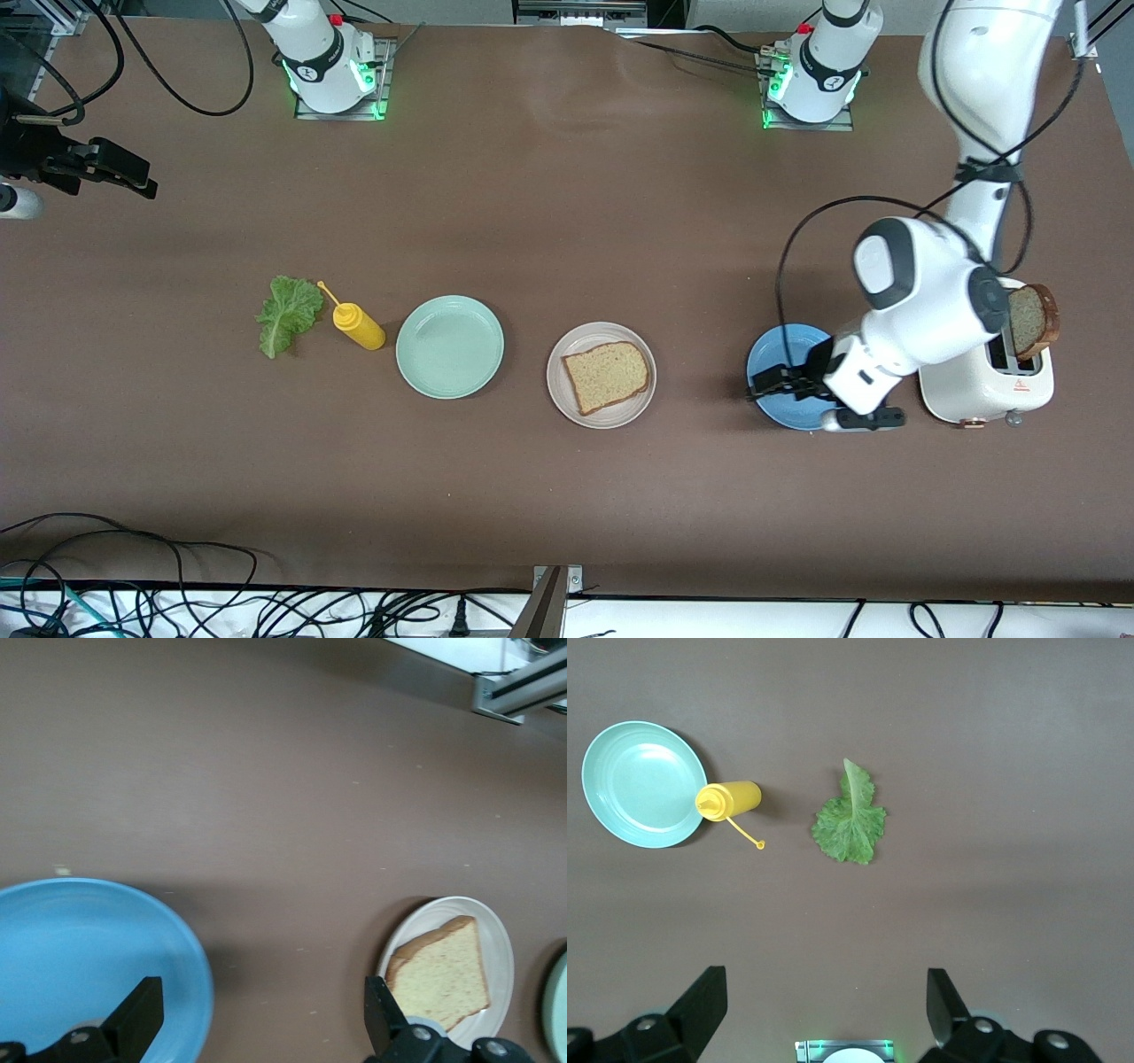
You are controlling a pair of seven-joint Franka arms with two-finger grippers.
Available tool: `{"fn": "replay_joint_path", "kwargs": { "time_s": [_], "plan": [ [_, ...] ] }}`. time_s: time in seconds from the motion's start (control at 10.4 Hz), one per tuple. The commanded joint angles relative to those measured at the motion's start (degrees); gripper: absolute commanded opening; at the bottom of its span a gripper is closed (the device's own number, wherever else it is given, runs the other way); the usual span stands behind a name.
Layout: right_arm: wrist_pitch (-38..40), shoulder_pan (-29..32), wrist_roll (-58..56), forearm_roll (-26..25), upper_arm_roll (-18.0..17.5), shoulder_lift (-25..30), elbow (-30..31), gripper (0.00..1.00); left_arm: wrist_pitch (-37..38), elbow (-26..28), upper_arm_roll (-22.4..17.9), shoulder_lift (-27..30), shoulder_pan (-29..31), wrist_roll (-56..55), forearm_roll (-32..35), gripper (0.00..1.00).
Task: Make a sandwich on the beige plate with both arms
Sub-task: 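Release the bread onto the beige plate and raise the left gripper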
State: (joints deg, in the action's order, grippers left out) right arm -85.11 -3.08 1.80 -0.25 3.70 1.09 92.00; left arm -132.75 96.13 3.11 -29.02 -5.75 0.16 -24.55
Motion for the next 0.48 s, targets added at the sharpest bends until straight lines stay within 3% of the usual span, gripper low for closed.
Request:
{"fn": "replay_joint_path", "kwargs": {
  "time_s": [0.0, 0.19, 0.39],
  "plan": [
    [1.1, 0.0, 0.6, -0.1, -0.2, 0.2, -0.8, 1.00, 0.2, 4.5, 0.1, 3.9, 2.5, 0.7, 3.5, 1.00],
    [1.1, 0.0, 0.7, -0.1, -0.2, 0.2, -0.8, 1.00, 0.2, 7.2, -1.7, 6.2, 3.8, 0.7, 12.7, 1.00],
    [0.4, -0.1, 0.6, 0.0, -0.2, -0.6, -0.6, 1.00, 0.2, 11.3, -3.9, 9.8, 4.1, 0.8, 14.3, 1.00]
  ]
}}
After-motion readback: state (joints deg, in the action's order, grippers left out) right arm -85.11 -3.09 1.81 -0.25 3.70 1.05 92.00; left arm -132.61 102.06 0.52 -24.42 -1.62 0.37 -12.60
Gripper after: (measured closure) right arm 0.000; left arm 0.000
